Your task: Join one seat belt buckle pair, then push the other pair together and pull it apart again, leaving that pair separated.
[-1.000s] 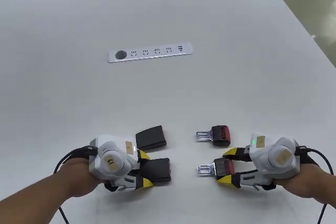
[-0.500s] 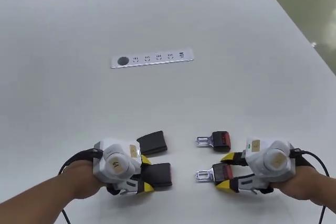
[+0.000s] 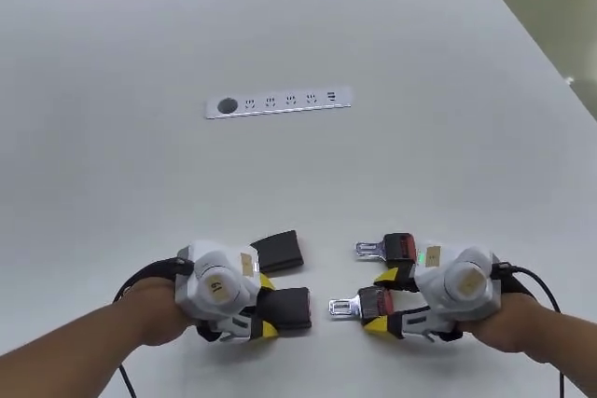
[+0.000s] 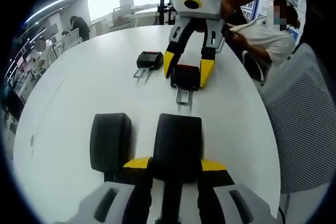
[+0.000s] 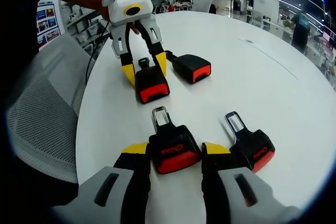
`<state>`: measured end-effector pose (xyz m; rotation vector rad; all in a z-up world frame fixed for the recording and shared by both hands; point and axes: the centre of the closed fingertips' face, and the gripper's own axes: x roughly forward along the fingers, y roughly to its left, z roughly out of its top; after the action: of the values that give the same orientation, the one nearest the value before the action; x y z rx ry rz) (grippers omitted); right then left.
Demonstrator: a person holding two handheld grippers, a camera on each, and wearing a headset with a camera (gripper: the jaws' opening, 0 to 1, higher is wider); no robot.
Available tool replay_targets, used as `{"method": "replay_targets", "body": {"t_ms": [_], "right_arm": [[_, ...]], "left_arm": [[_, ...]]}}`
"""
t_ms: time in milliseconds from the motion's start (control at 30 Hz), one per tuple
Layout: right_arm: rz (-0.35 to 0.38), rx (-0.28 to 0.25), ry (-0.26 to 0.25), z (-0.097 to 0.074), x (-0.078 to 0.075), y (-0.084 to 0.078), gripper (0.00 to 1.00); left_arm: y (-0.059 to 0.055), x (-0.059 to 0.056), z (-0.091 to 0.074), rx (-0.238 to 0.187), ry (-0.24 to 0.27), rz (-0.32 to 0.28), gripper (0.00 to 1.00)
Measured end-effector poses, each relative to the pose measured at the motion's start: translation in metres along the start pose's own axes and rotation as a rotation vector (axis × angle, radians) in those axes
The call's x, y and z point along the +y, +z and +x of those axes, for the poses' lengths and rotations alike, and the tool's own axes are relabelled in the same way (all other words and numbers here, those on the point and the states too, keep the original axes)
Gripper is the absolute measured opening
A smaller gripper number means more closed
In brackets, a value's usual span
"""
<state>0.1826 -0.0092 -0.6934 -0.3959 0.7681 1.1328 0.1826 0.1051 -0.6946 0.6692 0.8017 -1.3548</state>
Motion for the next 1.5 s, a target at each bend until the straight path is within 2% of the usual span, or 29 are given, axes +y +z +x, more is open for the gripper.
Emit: {"method": "replay_targets", "body": {"t_ms": [233, 467, 633, 667, 767, 1100, 1500], "right_arm": [[-0.016, -0.015, 0.006, 0.017, 0.005, 0.01, 0.36], [-0.017, -0.022, 0.018, 0.025, 0.007, 0.017, 0.36], [-0.022, -0.024, 0.024, 0.032, 0.013, 0.026, 0.36], [-0.037, -0.016, 0.02, 0.031, 0.012, 0.026, 0.36], [-0.02, -0.022, 0.02, 0.029, 0.012, 0.025, 0.36], [-0.001, -0.022, 0.001, 0.029, 0.012, 0.031, 0.35], [-0.021, -0.009, 0.025, 0.032, 0.013, 0.039, 0.35]], "left_arm": [[-0.001, 0.0, 0.0, 0.002, 0.001, -0.003, 0.34], [-0.001, 0.0, 0.0, 0.005, 0.001, -0.001, 0.34], [0.0, 0.001, -0.001, 0.005, 0.004, 0.0, 0.34], [0.0, 0.001, -0.001, 0.004, 0.005, 0.0, 0.34], [0.0, 0.001, -0.001, -0.008, 0.009, -0.01, 0.34], [0.0, 0.004, 0.0, 0.02, 0.004, 0.017, 0.33], [0.002, 0.004, 0.001, 0.036, -0.018, 0.059, 0.33]]}}
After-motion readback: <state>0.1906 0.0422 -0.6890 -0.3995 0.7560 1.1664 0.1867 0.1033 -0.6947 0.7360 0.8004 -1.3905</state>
